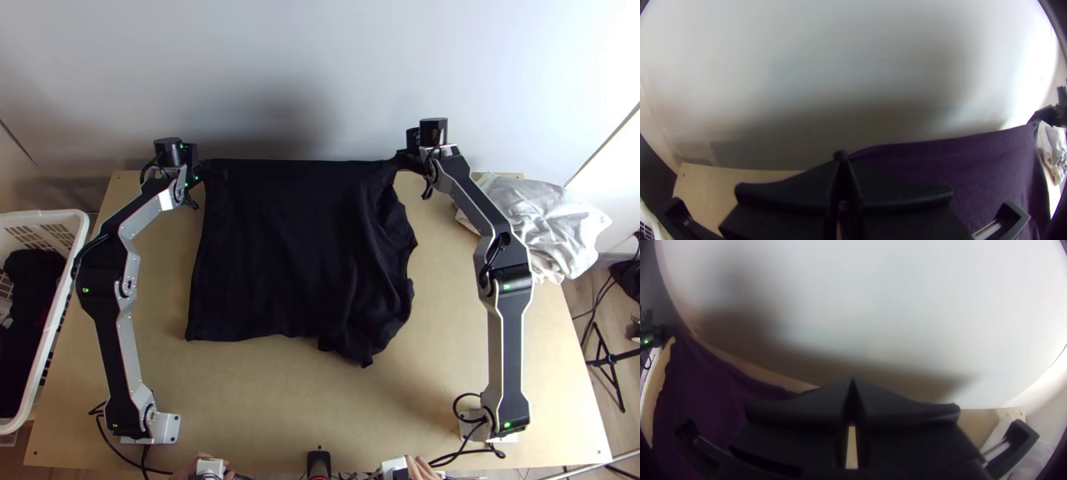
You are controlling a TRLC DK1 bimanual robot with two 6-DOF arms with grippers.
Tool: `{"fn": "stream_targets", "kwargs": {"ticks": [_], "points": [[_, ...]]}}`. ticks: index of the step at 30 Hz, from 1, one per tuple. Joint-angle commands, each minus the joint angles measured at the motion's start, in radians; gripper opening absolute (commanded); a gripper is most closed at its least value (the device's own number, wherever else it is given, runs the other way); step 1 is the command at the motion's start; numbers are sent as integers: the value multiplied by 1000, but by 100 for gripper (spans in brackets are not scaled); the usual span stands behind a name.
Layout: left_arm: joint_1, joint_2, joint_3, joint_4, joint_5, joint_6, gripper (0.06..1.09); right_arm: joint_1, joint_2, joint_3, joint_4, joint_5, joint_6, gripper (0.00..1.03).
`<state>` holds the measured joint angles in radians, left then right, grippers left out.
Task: Fold the t-shirt
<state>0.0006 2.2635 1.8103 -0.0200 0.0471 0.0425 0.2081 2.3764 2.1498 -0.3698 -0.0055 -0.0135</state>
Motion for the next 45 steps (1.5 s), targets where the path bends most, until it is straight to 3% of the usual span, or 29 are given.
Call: {"fn": "stream_targets", "kwargs": {"ticks": [1, 12, 19, 45], "points": [[13, 50, 57, 9, -3, 0, 9, 4, 73, 78, 14, 22, -11, 3], [29, 71, 49, 48, -3, -4, 9, 2, 80, 79, 37, 27, -11, 3], [29, -19, -60, 63, 0, -30, 9, 10, 7, -2, 37, 25, 0, 3], [-5, -328, -513, 158, 20, -47, 9, 59, -441, -734, 233, 21, 37, 3]]}}
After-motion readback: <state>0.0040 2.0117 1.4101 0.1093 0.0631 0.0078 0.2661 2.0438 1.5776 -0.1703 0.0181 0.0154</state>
